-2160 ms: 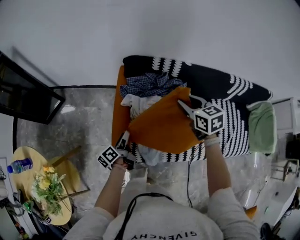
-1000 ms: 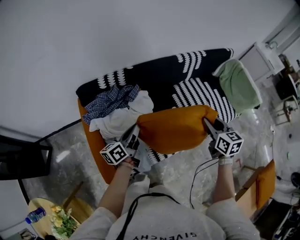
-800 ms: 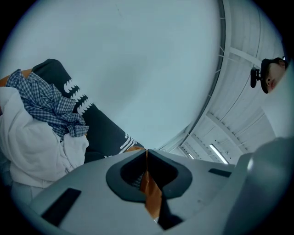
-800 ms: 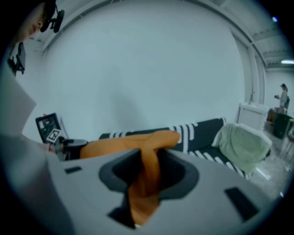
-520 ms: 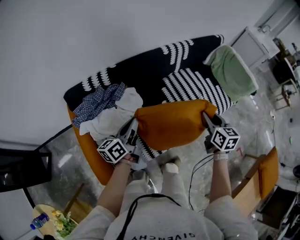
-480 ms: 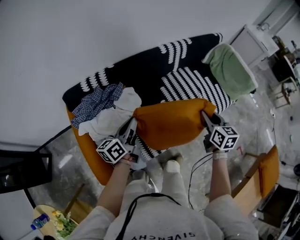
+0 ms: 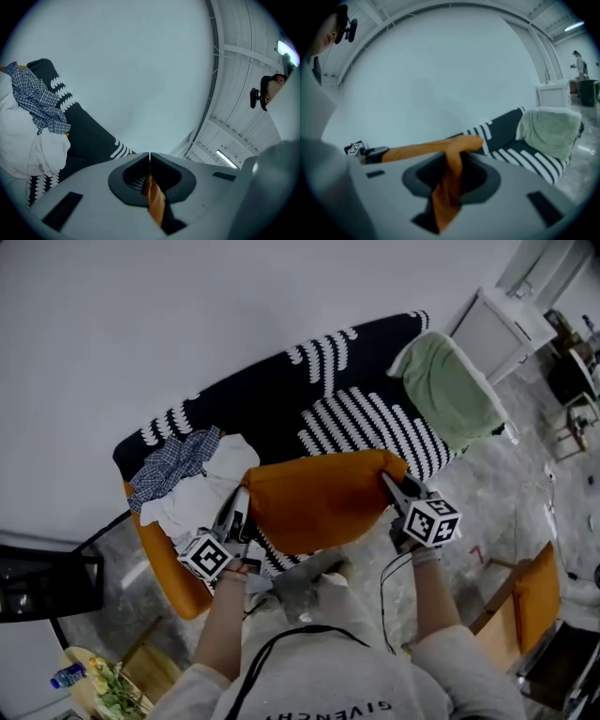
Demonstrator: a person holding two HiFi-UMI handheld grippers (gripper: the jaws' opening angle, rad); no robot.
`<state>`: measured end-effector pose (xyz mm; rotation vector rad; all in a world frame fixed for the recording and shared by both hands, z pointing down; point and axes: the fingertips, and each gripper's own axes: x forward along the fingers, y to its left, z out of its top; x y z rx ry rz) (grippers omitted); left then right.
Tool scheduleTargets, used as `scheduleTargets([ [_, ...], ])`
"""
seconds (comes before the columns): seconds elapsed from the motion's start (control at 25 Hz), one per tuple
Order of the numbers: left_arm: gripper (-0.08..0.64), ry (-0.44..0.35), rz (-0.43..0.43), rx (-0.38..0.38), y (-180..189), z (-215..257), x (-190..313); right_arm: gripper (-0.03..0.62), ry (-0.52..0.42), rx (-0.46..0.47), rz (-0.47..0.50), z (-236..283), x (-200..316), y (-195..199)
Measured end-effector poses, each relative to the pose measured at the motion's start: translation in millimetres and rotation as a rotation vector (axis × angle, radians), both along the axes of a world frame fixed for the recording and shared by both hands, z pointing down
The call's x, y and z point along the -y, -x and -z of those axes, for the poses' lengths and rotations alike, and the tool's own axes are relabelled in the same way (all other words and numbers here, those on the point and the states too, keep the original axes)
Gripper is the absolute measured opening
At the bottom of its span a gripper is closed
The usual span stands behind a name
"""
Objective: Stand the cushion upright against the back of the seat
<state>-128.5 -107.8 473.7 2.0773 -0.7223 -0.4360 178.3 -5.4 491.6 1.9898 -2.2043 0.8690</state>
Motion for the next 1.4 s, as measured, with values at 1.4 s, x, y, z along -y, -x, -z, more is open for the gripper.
scheduleTargets([
  [1.4, 0.031, 0.028, 0.033, -0.065, -230.3, -11.7, 38.5, 0.084, -0.078, -0.09, 0.006, 41.1, 59.0, -221.6],
])
